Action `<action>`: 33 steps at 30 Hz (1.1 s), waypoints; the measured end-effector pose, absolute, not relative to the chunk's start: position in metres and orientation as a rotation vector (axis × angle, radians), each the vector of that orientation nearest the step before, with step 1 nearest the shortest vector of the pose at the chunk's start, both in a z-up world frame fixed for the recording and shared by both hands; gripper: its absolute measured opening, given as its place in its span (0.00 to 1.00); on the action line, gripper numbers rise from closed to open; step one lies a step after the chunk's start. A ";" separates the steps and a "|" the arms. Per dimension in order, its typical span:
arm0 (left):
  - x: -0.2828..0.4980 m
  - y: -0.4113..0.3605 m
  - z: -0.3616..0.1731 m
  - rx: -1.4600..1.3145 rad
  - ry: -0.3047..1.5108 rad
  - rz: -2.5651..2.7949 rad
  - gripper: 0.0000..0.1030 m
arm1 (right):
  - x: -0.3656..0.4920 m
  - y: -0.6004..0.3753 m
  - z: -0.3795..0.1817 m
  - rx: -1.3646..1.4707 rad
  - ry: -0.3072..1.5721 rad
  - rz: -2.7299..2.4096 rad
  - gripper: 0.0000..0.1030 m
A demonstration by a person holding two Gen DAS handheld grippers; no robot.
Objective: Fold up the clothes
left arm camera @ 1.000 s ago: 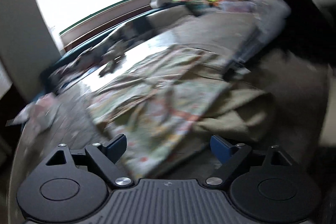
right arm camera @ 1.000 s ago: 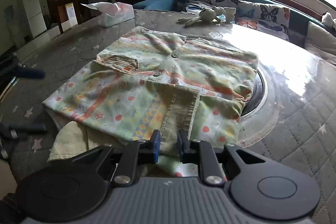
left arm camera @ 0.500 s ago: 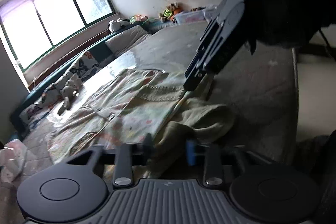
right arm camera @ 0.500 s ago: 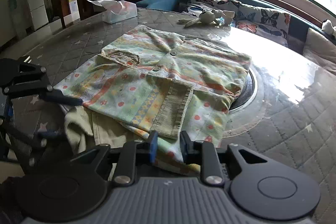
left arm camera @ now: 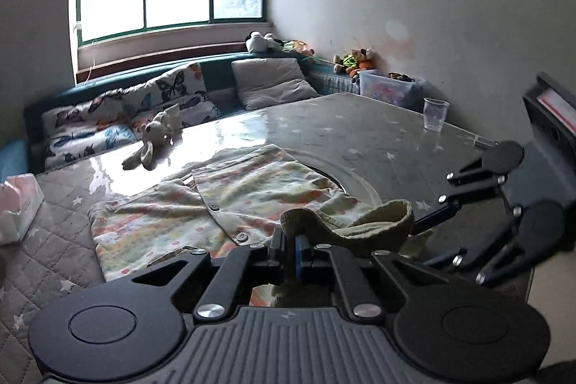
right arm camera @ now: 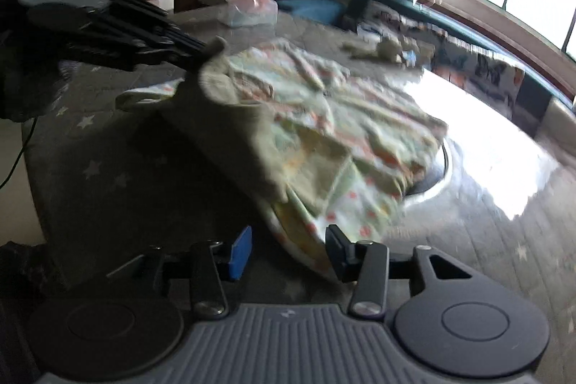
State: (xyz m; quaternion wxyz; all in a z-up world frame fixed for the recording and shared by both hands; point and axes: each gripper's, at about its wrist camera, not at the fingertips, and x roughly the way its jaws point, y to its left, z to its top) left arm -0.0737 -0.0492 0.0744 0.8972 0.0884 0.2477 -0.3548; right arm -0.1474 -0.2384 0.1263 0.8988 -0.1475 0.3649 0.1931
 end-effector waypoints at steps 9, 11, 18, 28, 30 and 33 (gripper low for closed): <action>-0.081 -0.041 0.068 0.179 0.561 -0.733 0.11 | -0.115 -0.218 0.118 -0.280 0.738 0.454 0.27; -0.087 -0.037 0.065 0.188 0.559 -0.722 0.18 | -0.108 -0.219 0.121 -0.241 0.755 0.465 0.23; -0.114 -0.023 0.048 0.287 0.556 -0.684 0.47 | -0.094 -0.226 0.137 -0.156 0.753 0.452 0.16; -0.120 -0.024 0.021 0.498 0.519 -0.603 0.16 | -0.101 -0.219 0.139 -0.169 0.724 0.419 0.12; -0.123 -0.019 0.021 0.493 0.513 -0.601 0.08 | -0.107 -0.218 0.140 -0.168 0.714 0.420 0.11; -0.133 -0.011 0.031 0.476 0.486 -0.600 0.06 | -0.117 -0.215 0.145 -0.188 0.684 0.437 0.10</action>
